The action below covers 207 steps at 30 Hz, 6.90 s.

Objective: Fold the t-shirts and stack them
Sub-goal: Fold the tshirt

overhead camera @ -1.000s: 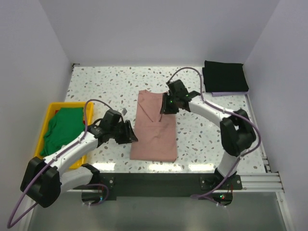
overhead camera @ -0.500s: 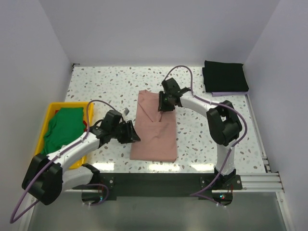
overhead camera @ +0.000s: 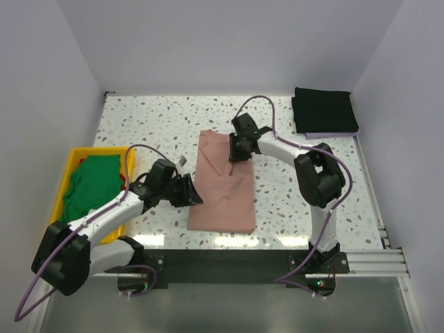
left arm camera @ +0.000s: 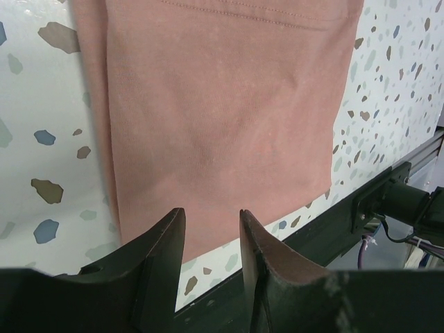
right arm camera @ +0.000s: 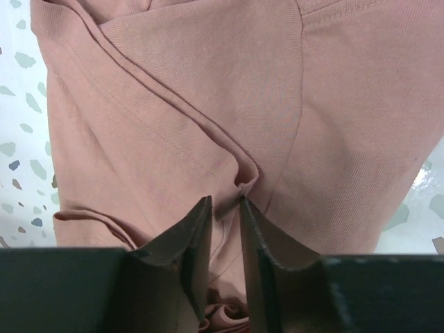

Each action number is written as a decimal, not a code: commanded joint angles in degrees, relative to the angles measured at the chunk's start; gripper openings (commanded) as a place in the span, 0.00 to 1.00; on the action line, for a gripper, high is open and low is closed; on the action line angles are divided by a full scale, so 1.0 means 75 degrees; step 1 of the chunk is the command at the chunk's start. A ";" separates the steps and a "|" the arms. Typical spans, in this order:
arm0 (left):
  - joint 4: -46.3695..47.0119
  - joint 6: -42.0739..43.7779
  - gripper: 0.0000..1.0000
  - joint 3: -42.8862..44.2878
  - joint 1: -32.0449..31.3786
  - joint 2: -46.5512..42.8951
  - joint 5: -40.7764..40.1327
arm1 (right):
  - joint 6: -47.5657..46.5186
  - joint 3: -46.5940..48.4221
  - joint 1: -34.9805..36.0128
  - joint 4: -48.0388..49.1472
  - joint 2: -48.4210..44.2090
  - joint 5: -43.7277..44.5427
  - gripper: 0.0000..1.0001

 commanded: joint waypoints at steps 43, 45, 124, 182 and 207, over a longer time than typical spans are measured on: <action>0.0218 -0.0173 0.39 -0.0489 0.0034 -0.0442 -0.0005 | -0.0238 -0.0173 0.1542 0.1508 -0.0318 -0.1017 0.11; 0.0171 -0.0184 0.39 -0.0477 0.0034 -0.0465 -0.0064 | -0.0238 -0.0173 0.1530 0.1461 -0.0376 -0.0947 0.11; -0.0392 -0.2083 0.40 -0.2551 -0.0727 -0.1274 -0.0697 | 0.3804 -0.8704 0.1377 0.1893 -0.6564 -0.2200 0.44; -0.0639 -0.0607 0.00 0.3539 0.0769 0.1407 -0.0160 | 0.0606 -0.1667 -0.1211 -0.1318 -0.4411 -0.2186 0.00; 0.1601 -0.0103 0.56 0.5946 0.2613 0.5841 0.0383 | -0.0121 0.1446 -0.2374 -0.0603 -0.0420 -0.1522 0.63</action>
